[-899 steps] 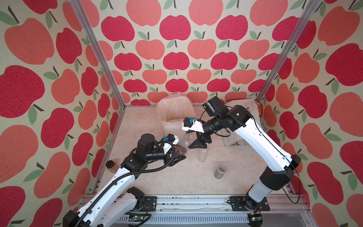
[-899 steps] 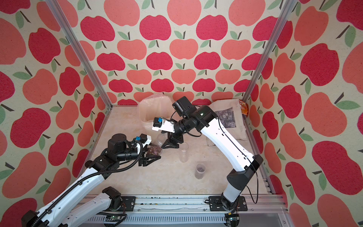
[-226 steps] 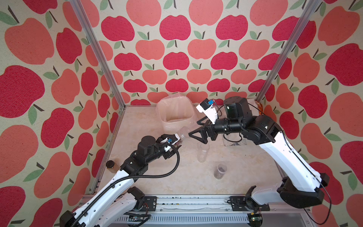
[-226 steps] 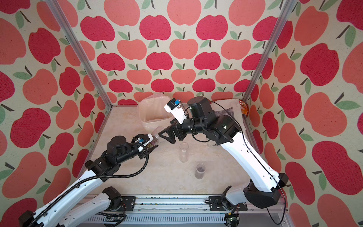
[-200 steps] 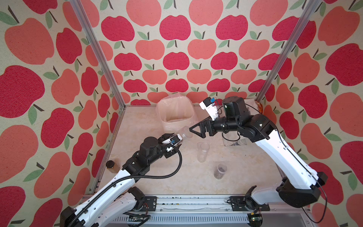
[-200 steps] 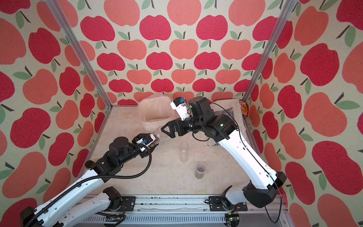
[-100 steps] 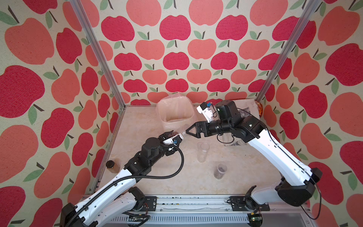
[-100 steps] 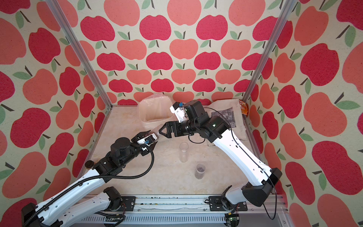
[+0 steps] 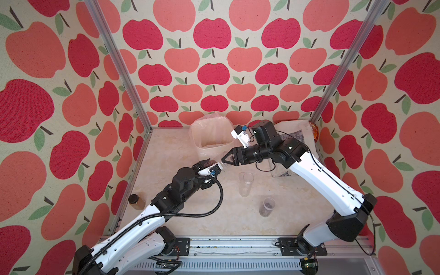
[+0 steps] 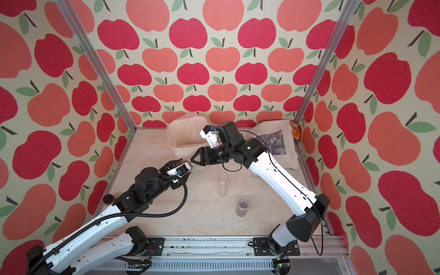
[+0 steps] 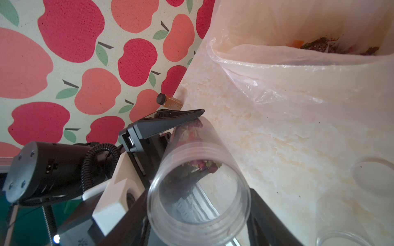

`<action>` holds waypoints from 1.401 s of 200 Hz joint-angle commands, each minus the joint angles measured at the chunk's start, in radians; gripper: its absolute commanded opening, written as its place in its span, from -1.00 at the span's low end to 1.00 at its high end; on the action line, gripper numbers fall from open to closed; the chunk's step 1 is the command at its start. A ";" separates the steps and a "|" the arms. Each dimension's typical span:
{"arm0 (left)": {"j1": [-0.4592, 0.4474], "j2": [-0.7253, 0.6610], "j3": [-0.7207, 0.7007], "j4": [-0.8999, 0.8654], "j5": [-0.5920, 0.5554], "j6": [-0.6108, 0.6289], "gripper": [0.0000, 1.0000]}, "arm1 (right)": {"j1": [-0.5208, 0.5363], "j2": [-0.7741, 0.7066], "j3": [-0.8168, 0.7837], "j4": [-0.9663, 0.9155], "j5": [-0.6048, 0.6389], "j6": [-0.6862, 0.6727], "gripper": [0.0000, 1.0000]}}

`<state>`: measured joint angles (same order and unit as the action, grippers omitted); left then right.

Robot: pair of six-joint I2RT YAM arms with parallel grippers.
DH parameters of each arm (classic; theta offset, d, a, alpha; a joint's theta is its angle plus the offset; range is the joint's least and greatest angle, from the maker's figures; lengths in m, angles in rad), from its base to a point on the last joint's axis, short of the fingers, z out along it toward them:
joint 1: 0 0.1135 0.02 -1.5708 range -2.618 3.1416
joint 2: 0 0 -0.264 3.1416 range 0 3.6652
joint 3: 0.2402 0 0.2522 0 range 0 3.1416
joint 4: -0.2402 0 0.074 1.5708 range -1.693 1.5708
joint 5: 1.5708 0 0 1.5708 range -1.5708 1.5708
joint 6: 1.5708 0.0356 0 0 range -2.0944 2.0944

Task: Empty the moldy dried flower tea in the jars
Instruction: Unscrew the lid from the jar.

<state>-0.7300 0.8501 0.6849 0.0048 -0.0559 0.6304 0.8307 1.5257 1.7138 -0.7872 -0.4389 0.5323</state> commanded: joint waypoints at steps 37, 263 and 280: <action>0.033 -0.038 0.035 -0.116 0.245 -0.113 -1.00 | 0.002 0.027 0.112 -0.113 -0.123 -0.460 -0.40; 0.261 -0.024 0.062 -0.182 0.532 -0.259 -1.00 | 0.059 -0.104 0.180 -0.069 0.042 -0.625 0.99; 0.250 -0.023 0.061 -0.159 0.464 -0.233 -1.00 | 0.032 -0.133 0.127 0.009 0.046 -0.399 0.98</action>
<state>-0.4709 0.8326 0.7486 -0.2157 0.5610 0.3393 0.8944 1.4570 1.8992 -0.9596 -0.4057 -0.2550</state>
